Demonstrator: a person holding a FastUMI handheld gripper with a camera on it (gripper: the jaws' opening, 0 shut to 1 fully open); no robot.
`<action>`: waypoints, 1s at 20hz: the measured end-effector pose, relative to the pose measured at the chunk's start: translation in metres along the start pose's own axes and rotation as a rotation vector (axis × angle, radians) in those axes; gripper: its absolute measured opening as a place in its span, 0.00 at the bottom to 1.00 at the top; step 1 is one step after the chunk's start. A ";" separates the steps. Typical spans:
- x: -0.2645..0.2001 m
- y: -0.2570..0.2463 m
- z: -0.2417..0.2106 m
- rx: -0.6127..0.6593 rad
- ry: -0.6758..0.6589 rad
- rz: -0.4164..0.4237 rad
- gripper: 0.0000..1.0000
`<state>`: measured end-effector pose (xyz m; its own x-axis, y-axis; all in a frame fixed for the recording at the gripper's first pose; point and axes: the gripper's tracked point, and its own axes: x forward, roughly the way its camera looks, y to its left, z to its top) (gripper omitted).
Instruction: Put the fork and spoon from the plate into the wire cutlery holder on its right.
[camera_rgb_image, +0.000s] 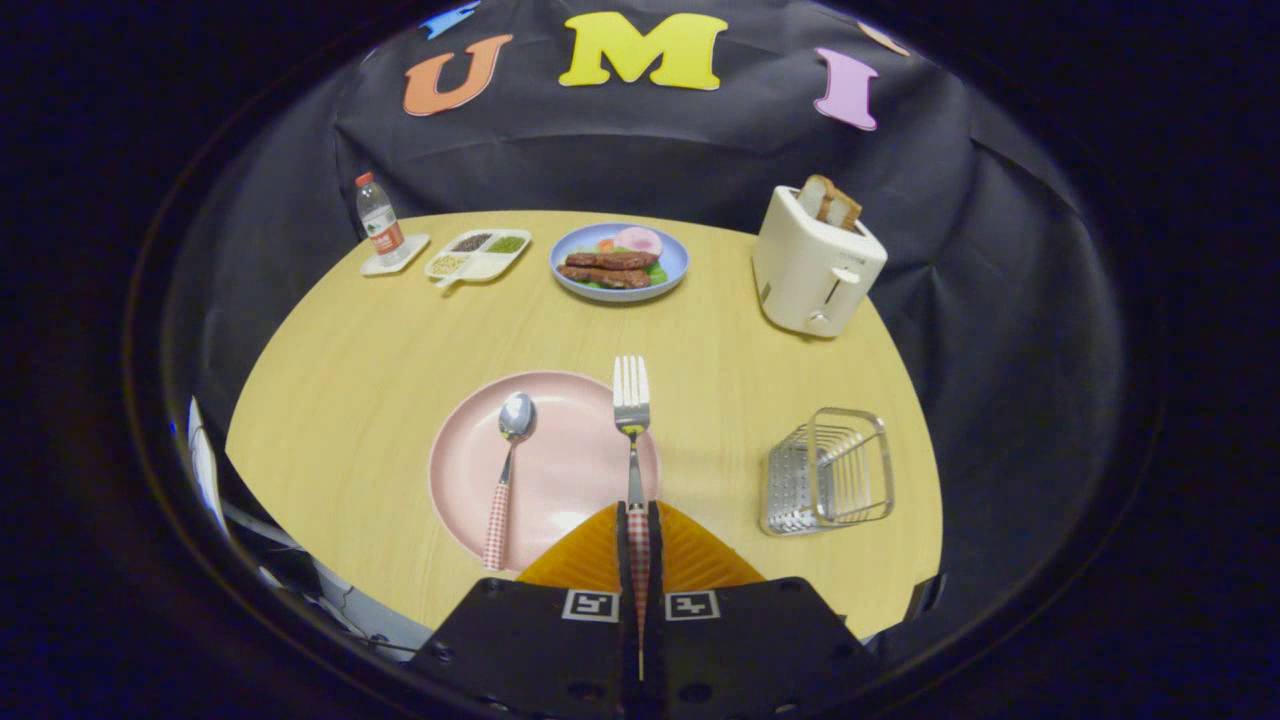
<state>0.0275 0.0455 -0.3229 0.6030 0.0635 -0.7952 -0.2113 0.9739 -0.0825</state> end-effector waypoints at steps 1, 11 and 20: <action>-0.008 -0.011 0.002 0.002 0.006 -0.009 0.02; -0.056 -0.114 0.007 0.083 0.063 -0.040 0.02; -0.049 -0.147 -0.001 0.036 0.285 0.019 0.03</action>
<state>0.0284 -0.1014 -0.2721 0.3578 0.0233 -0.9335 -0.1903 0.9805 -0.0485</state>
